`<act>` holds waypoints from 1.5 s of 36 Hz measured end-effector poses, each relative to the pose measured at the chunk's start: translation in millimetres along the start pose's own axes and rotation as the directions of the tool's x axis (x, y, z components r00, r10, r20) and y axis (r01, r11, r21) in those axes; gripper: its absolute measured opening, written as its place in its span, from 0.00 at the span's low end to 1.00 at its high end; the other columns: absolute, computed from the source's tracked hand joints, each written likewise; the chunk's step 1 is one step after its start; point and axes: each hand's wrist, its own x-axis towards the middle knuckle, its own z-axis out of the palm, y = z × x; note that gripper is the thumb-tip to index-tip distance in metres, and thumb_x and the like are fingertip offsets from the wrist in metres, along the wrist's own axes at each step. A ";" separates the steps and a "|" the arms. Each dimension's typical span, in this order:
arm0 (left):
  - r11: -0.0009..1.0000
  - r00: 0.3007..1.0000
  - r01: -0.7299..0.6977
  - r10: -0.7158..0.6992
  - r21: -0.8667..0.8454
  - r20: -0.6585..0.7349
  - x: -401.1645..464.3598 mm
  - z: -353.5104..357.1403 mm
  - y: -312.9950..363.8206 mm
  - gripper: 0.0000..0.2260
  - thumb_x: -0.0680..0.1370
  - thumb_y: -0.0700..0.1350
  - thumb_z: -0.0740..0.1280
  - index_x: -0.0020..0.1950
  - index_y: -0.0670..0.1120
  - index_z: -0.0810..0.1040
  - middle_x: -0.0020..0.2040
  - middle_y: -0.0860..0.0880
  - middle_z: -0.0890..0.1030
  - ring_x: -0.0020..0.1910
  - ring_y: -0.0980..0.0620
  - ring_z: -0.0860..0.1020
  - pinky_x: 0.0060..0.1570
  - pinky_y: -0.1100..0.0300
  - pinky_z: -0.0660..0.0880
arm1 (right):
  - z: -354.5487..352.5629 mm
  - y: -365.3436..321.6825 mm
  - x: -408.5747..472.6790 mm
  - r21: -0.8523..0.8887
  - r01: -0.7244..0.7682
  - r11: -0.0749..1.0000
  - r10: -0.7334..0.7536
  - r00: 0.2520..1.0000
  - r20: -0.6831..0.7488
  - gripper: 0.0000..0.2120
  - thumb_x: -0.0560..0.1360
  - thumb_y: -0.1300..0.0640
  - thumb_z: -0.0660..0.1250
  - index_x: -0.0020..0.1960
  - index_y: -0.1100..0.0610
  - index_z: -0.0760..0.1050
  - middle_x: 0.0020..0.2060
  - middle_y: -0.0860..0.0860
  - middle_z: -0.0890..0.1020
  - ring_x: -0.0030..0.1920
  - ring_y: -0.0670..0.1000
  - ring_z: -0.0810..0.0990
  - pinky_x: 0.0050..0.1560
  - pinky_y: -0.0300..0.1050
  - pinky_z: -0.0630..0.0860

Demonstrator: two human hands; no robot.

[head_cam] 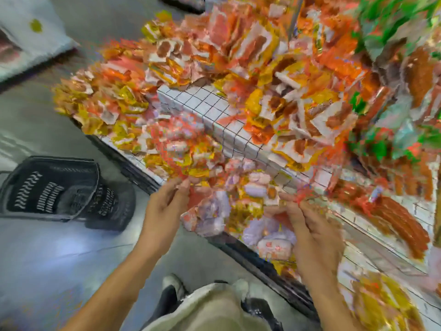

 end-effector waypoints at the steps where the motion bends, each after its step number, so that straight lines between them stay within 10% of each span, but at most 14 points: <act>1: 1.000 0.999 0.007 -0.007 -0.001 -0.033 -0.2 -20.2 -1.5 0.10 0.84 0.46 0.62 0.55 0.44 0.82 0.52 0.39 0.85 0.56 0.38 0.83 0.61 0.40 0.77 | 19.8 -2.8 -0.7 0.001 -0.015 1.000 0.015 0.999 0.048 0.20 0.82 0.59 0.64 0.46 0.35 0.84 0.42 0.32 0.85 0.47 0.30 0.82 0.48 0.21 0.71; 11: 0.993 0.921 0.096 -0.065 0.062 -0.384 -18.7 -217.9 -11.0 0.11 0.83 0.46 0.63 0.47 0.54 0.85 0.46 0.48 0.87 0.45 0.54 0.82 0.47 0.58 0.76 | 211.8 -7.8 -14.3 0.025 -0.178 0.984 0.156 0.913 0.376 0.13 0.80 0.52 0.65 0.46 0.54 0.87 0.43 0.50 0.89 0.49 0.53 0.87 0.54 0.45 0.81; 24: 0.985 0.670 0.164 -0.148 -0.049 -0.728 -36.9 -349.5 -25.7 0.09 0.83 0.40 0.63 0.54 0.37 0.82 0.41 0.52 0.87 0.38 0.61 0.83 0.40 0.72 0.76 | 388.2 -18.2 -2.1 0.017 -0.262 0.965 0.188 0.734 0.653 0.09 0.82 0.55 0.67 0.54 0.53 0.85 0.42 0.49 0.89 0.45 0.42 0.86 0.45 0.27 0.75; 36: 0.968 0.493 0.220 -0.216 -0.119 -0.843 28.8 -398.1 -22.7 0.09 0.82 0.41 0.64 0.52 0.43 0.84 0.49 0.39 0.86 0.54 0.36 0.83 0.62 0.38 0.76 | 525.6 -5.5 55.5 -0.037 -0.373 0.927 0.223 0.471 0.854 0.11 0.81 0.55 0.68 0.46 0.45 0.87 0.42 0.53 0.88 0.44 0.51 0.87 0.49 0.47 0.83; 54: 0.884 0.317 0.130 -0.465 -0.448 -0.826 149.0 -531.3 -45.2 0.09 0.82 0.42 0.65 0.48 0.48 0.84 0.47 0.45 0.87 0.50 0.46 0.84 0.58 0.50 0.79 | 722.8 17.7 97.4 -0.235 -0.319 0.918 0.361 0.431 0.827 0.08 0.81 0.58 0.68 0.51 0.56 0.86 0.43 0.53 0.89 0.44 0.48 0.87 0.43 0.33 0.79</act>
